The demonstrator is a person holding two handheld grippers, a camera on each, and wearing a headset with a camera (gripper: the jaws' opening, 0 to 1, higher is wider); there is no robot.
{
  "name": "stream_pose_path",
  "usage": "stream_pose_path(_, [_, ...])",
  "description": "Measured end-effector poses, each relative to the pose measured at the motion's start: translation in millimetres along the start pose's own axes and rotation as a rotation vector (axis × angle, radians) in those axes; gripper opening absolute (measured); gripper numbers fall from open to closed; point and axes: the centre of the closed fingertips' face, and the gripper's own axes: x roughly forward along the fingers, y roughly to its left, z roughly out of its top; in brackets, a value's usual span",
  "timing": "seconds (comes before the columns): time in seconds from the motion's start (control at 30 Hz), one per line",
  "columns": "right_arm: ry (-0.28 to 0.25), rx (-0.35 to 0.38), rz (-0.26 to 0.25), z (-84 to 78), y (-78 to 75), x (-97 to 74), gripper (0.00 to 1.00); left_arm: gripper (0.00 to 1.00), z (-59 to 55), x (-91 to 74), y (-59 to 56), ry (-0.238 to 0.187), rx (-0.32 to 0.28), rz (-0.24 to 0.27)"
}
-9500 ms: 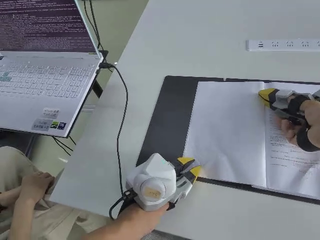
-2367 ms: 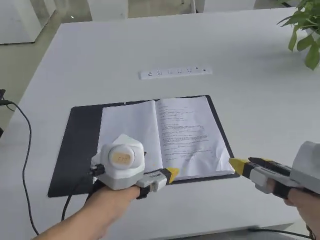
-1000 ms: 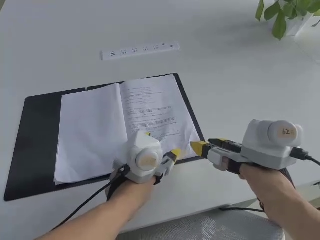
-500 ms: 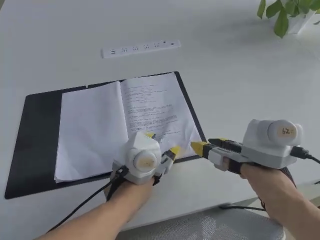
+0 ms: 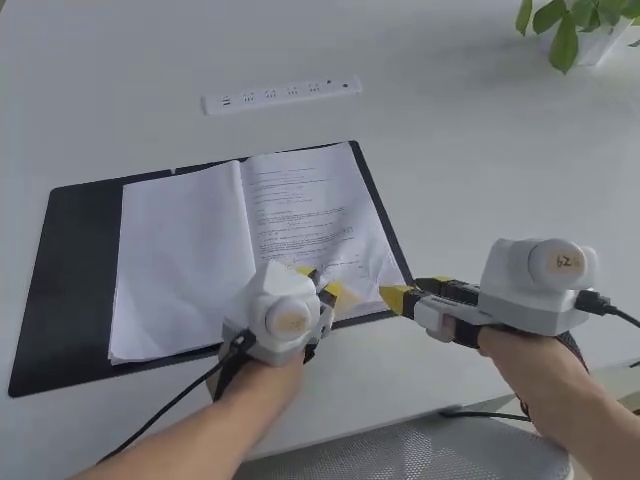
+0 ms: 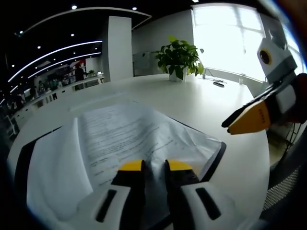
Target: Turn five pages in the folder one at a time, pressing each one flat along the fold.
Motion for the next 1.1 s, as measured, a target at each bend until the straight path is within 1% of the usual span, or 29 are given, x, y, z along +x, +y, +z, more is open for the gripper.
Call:
stream_pose_path(0.07, [0.002,-0.006,0.005,-0.6,0.3,2.2,0.32,0.14,-0.1,-0.1,0.6,0.000,-0.017,0.007])
stream_pose_path(0.17, [0.014,-0.008,0.020,-4.2,1.6,8.3,0.29,0.10,0.7,0.4,3.1,0.001,-0.033,0.019])
stream_pose_path(0.27, [0.028,-0.007,0.020,-6.8,-0.1,11.7,0.29,0.10,0.7,-0.4,2.6,0.000,-0.031,0.020])
stream_pose_path(0.37, [0.032,0.006,0.010,-7.0,-4.1,14.2,0.29,0.10,0.5,-0.6,2.2,0.000,-0.029,0.020])
stream_pose_path(0.43, [0.036,0.041,0.008,-7.4,-7.1,16.5,0.28,0.10,0.4,-0.1,2.4,-0.001,-0.032,0.022])
stream_pose_path(0.47, [0.035,0.050,-0.003,-7.3,-9.7,17.0,0.27,0.10,0.5,0.2,2.5,-0.001,-0.032,0.023])
stream_pose_path(0.53, [0.037,0.074,0.004,-7.5,-10.4,18.1,0.25,0.10,0.4,0.4,2.9,-0.002,-0.038,0.023])
stream_pose_path(0.67, [0.043,0.079,0.008,-8.8,-9.7,20.2,0.23,0.10,0.0,0.7,2.7,0.000,-0.037,0.022])
stream_pose_path(0.73, [0.056,0.085,0.006,-11.7,-10.9,22.4,0.23,0.10,-0.3,1.2,3.0,-0.001,-0.040,0.022])
stream_pose_path(0.77, [0.060,0.102,0.005,-13.2,-12.3,23.4,0.23,0.10,-0.1,1.2,3.0,-0.001,-0.039,0.022])
stream_pose_path(0.87, [0.049,0.156,0.004,-12.7,-12.8,23.0,0.22,0.10,0.1,1.4,3.2,0.000,-0.040,0.021])
stream_pose_path(0.9, [0.046,0.188,0.008,-12.8,-12.7,23.3,0.21,0.10,0.1,1.4,3.3,0.000,-0.042,0.021])
stream_pose_path(0.93, [0.047,0.201,0.015,-13.4,-12.2,23.3,0.19,0.10,0.1,1.5,3.4,-0.001,-0.045,0.021])
stream_pose_path(1.0, [0.045,0.247,0.006,-15.2,-15.0,23.7,0.17,0.10,0.0,1.5,3.4,-0.001,-0.042,0.021])
stream_pose_path(1.07, [0.032,0.271,0.013,-14.2,-15.4,23.3,0.16,0.11,-0.1,1.6,3.4,-0.001,-0.044,0.020])
stream_pose_path(1.1, [0.034,0.265,0.012,-14.4,-15.3,23.1,0.15,0.11,-0.2,1.6,3.4,0.000,-0.044,0.020])
